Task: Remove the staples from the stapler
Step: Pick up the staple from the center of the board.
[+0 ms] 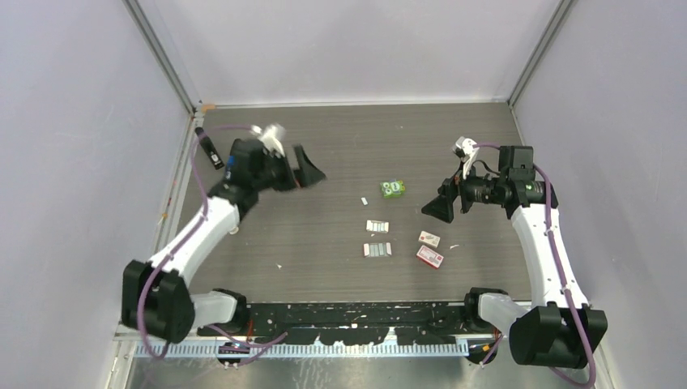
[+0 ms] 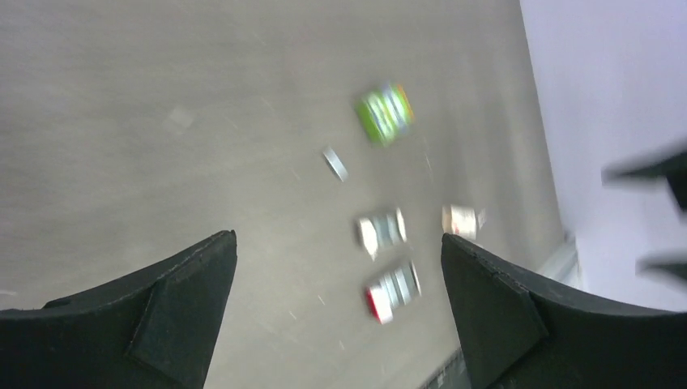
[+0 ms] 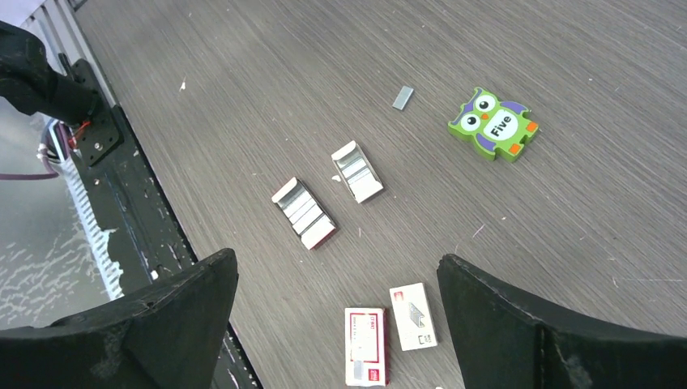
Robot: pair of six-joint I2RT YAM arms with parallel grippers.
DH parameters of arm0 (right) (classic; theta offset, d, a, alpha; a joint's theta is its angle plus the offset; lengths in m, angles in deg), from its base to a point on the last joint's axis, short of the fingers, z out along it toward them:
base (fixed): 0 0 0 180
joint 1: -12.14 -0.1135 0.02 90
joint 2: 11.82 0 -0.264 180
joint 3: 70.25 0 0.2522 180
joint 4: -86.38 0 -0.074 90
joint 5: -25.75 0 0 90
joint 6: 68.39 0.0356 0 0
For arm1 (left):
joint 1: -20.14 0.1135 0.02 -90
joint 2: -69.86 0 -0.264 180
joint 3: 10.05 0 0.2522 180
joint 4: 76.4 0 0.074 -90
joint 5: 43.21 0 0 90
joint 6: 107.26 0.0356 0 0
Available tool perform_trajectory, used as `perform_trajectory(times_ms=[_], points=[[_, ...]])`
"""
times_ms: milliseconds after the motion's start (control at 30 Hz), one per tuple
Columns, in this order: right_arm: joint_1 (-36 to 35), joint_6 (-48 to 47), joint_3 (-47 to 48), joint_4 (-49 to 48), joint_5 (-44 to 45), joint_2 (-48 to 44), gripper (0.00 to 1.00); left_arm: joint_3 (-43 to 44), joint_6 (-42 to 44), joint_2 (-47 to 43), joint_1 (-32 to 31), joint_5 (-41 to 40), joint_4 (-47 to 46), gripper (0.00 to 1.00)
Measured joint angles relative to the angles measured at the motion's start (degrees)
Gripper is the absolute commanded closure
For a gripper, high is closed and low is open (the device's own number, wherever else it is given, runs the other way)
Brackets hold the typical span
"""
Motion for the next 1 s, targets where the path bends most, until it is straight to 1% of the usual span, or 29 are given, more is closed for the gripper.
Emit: perform_trajectory(times_ms=[33,67,100,133,167,267,367,467,533,667,767,833,900,1000], points=[[-0.2,-0.1,0.0,0.0,0.4,0.1,0.03,-3.9,-0.2,-3.1,-5.1,-0.7,-0.3,0.04],[-0.4,-0.1,0.0,0.0,0.6,0.3,0.03,-6.7,-0.4,-5.3,-8.9,-1.2,-0.4,0.05],[-0.6,-0.2,0.0,0.0,0.7,0.6,0.03,-8.9,-0.6,-7.0,-11.5,-1.9,-0.7,0.10],[-0.9,-0.2,0.0,-0.1,1.2,0.9,0.03,-11.6,-0.9,-8.9,-14.4,-3.5,-1.3,0.19],[-1.2,-0.3,0.0,-0.1,1.5,1.2,0.03,-13.1,-1.3,-9.7,-16.0,-4.7,-1.8,0.22],[-2.1,-0.7,0.0,-0.2,2.6,2.2,0.03,-14.9,-3.3,-7.7,-19.8,-9.0,-3.3,0.22],[-2.4,-1.0,0.0,-0.2,3.5,2.6,0.03,-10.5,-6.3,0.6,-23.5,-14.3,-2.0,0.22],[-2.4,-1.2,0.0,-0.2,3.7,2.6,0.03,-2.6,-9.2,10.1,-27.8,-20.7,0.4,0.22],[-2.4,-1.2,0.0,-0.2,3.8,2.6,0.03,2.1,-11.3,15.0,-30.0,-24.5,2.1,0.29],[-2.4,-1.3,0.0,-0.2,4.1,2.6,0.03,10.3,-16.7,23.1,-33.7,-32.8,8.0,0.33],[-2.4,-1.3,0.0,-0.2,4.1,2.6,0.03,17.2,-21.3,29.2,-36.1,-39.0,14.5,0.36],[-2.4,-1.3,0.0,-0.2,4.1,2.6,0.03,21.4,-23.6,32.9,-37.2,-41.4,17.5,0.38],[-2.4,-1.3,0.0,-0.2,4.2,2.6,0.03,25.1,-25.1,36.3,-37.7,-42.8,19.6,0.43],[-2.4,-1.3,0.0,-0.1,4.2,2.6,0.03,29.0,-26.6,40.1,-38.2,-43.8,22.1,0.44]])
